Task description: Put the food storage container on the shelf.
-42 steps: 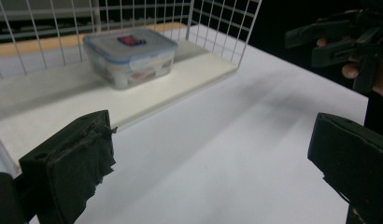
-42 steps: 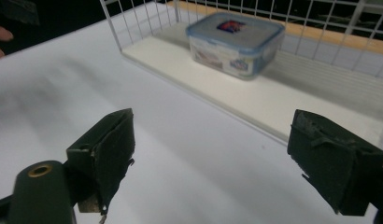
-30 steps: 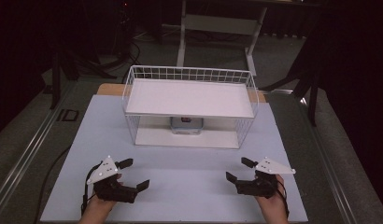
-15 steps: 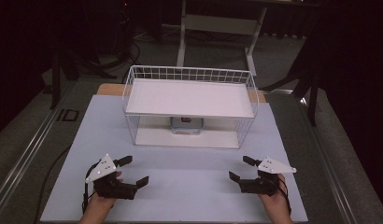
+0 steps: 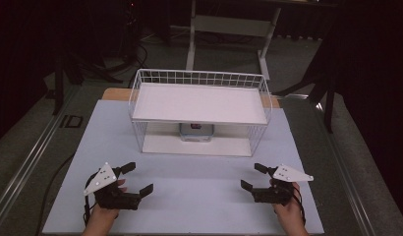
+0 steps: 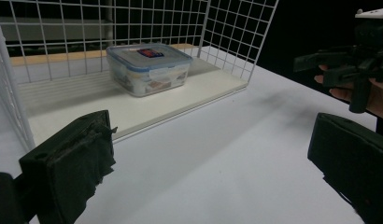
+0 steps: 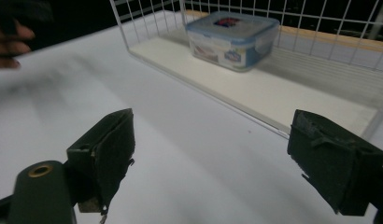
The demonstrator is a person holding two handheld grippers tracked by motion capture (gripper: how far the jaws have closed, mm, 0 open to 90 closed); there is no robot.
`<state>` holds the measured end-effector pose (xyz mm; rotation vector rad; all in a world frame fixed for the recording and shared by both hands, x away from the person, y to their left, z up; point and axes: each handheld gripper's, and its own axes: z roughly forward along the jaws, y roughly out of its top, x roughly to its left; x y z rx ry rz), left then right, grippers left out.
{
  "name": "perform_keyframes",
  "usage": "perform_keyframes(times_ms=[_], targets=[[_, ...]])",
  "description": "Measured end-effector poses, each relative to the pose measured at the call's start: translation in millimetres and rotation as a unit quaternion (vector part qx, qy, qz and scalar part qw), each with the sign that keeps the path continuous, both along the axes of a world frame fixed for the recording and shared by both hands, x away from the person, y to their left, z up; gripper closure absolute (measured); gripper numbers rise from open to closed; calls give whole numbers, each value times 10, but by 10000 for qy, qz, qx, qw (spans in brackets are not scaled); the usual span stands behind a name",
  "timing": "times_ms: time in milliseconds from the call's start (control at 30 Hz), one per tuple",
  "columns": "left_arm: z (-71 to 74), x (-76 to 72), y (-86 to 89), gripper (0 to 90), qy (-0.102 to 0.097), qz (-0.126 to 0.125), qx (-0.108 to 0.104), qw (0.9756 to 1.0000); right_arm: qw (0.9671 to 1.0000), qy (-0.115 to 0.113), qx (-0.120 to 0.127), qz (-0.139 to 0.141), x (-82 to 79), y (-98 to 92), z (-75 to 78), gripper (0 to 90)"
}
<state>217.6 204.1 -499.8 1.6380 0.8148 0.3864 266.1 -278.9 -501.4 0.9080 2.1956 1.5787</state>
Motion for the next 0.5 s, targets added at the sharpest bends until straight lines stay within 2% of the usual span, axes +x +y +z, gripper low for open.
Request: perform_keyframes(times_ms=[200,500], targets=[[-31,5,-6,12,71,-39,31,10000,9998,24,-208,-46,21,14,-23,149],[-37,-17,-23,12,85,-63,45,9999,9995,114,-269,-153,46,-1,-38,143]])
